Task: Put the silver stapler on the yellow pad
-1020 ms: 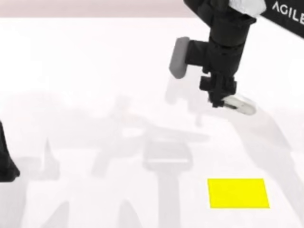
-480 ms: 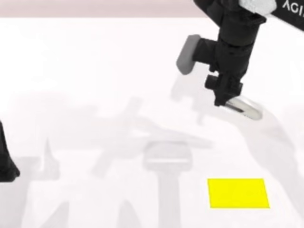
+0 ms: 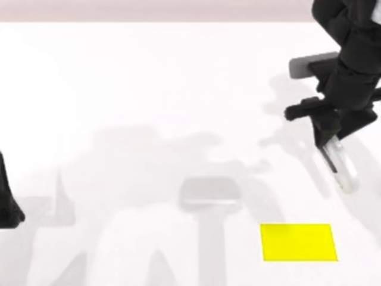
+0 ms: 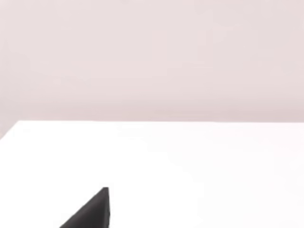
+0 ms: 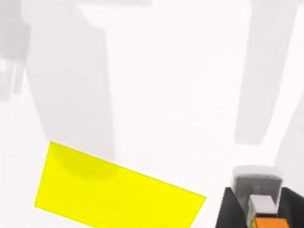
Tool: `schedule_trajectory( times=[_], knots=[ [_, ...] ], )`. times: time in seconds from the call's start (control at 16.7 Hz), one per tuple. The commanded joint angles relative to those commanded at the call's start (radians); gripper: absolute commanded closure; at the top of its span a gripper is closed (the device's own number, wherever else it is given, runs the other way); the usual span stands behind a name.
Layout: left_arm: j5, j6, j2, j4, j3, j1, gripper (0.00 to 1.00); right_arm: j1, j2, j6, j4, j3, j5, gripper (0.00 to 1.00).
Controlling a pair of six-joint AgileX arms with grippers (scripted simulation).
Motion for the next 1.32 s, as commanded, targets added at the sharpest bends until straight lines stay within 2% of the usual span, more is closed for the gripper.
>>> schedule_trajectory(
  times=[0.42,0.72,1.02,1.2,1.32],
  knots=[
    [0.0,0.0,0.0,0.0,0.0,0.0,0.0,-0.09,-0.242,0.908,0.094,-0.398,-0.057,1.0],
    [0.0,0.0,0.0,0.0,0.0,0.0,0.0,-0.086,-0.429,1.399,0.172,-0.601,-0.072,1.0],
    [0.0,0.0,0.0,0.0,0.0,0.0,0.0,-0.056,-0.595,1.734,0.254,-0.714,-0.074,1.0],
    [0.0,0.0,0.0,0.0,0.0,0.0,0.0,-0.041,-0.65,1.827,0.281,-0.743,-0.072,1.0],
    [0.0,0.0,0.0,0.0,0.0,0.0,0.0,-0.039,-0.658,1.837,0.285,-0.747,-0.072,1.0]
  ],
)
